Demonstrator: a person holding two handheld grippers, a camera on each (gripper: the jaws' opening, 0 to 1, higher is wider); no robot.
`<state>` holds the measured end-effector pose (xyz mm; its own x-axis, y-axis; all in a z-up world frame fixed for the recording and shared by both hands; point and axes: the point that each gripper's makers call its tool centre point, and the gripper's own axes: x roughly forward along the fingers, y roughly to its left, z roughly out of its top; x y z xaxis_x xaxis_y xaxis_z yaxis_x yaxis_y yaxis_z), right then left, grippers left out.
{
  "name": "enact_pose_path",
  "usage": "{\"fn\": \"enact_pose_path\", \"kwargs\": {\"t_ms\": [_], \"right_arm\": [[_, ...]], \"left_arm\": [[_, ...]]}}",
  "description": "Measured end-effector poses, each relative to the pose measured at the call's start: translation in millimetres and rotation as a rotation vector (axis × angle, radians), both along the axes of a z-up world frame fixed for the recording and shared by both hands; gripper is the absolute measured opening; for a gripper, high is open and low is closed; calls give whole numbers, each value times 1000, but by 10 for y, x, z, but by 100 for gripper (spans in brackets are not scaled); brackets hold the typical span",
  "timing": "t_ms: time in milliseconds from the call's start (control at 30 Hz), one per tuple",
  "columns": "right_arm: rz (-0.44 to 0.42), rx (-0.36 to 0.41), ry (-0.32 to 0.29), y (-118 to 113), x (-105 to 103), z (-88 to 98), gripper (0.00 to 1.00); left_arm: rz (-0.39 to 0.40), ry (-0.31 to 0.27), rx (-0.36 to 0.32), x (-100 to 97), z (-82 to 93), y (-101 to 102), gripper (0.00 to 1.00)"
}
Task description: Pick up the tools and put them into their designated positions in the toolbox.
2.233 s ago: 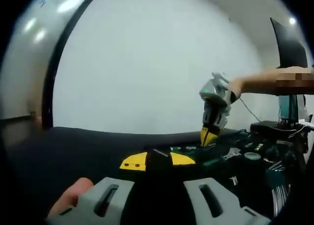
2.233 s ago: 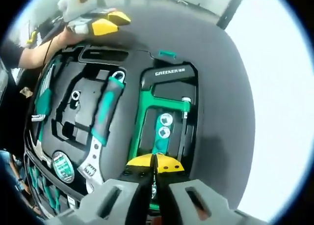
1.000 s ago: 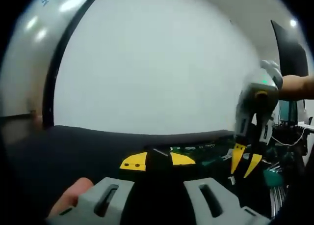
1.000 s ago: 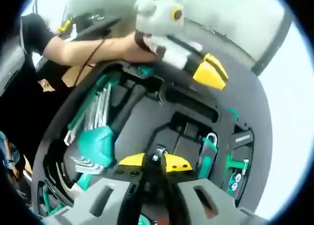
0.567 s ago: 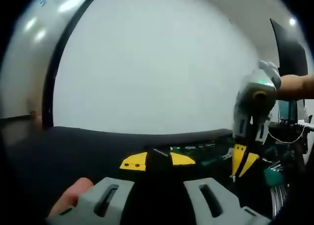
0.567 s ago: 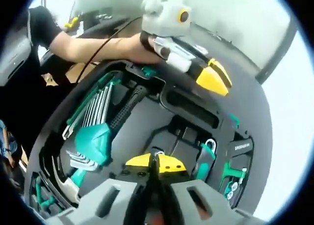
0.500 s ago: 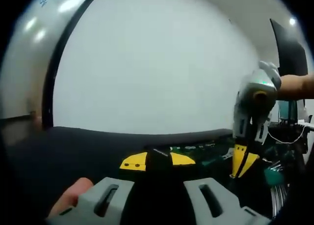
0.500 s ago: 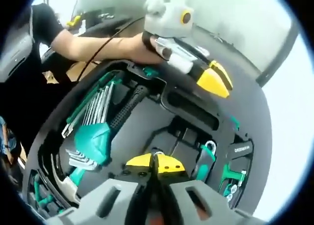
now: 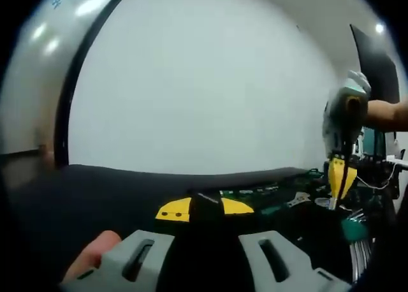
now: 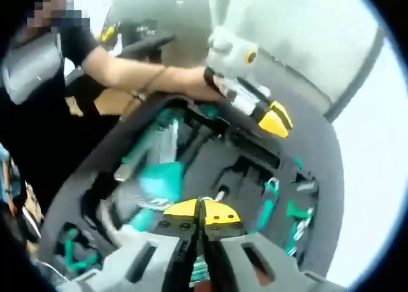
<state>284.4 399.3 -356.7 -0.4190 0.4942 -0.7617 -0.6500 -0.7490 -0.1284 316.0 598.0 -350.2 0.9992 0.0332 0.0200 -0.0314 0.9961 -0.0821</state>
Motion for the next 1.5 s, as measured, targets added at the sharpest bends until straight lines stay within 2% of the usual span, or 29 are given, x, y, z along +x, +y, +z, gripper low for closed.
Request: {"fn": "enact_pose_path", "kwargs": {"t_ms": [67,133,167,233,367,467,500,533,600,667,733,767,833,900,967,1033,1133,1233,1400,1433,1500], "right_arm": [[-45,5,49,-161,43,-81,0],[-63,17,27,-293,132,-220,0],[-89,16,36,-340,163,-288,0],[-157,67,114,-314,182,-287,0],[-185,68,118,-396,195,-316,3],[-151,26,68,-521,143,-472,16],[-113,88,89,-507,49,-410,18],[-114,43,70,-589,39,-458,19],[-114,56,5,-610,74,-444,19],[-118,57,-11,-601,91,-404,19],[-133,66,-91,-567,178,-373,19],[-141,69,-111,-551,175,-354,19],[-26,66,-204,-599,72,-332,19],[87,44,-326,-633,-2,-324,15],[178,10,-386,-629,-125,-301,11],[319,-25,-482,-604,-199,-273,11],[449,-124,-587,-581,-220,-278,11],[560,-201,-632,-534,-232,-336,11],[713,-338,-735,-644,-174,-573,11],[733,-325,-745,-612,-176,-603,10],[696,-345,-733,-591,-160,-611,8]], "left_arm": [[0,-7,-4,-7,12,-2,13],[1,-9,-4,-11,19,-2,13],[1,-10,-5,-14,21,-4,13],[1,-10,-4,-14,22,-3,13],[3,-1,-2,-19,-1,-3,13],[5,2,0,-18,-9,6,13],[6,2,-1,-17,-10,9,13],[7,3,-1,-16,-12,16,13],[6,2,-3,-16,-10,12,13],[4,2,-1,-7,-7,11,13],[3,6,4,-2,-14,7,13],[3,6,4,-4,-15,6,13],[3,2,1,-12,-7,9,13],[3,0,0,-14,-3,8,13],[3,2,1,-7,-7,7,13],[2,4,3,8,-10,7,13],[1,10,5,-1,-22,3,13],[3,9,3,-15,-24,0,13],[2,-8,-16,-32,9,9,13],[-2,-13,-21,-34,18,-2,13],[-8,-15,-21,-18,27,-15,13]]}}
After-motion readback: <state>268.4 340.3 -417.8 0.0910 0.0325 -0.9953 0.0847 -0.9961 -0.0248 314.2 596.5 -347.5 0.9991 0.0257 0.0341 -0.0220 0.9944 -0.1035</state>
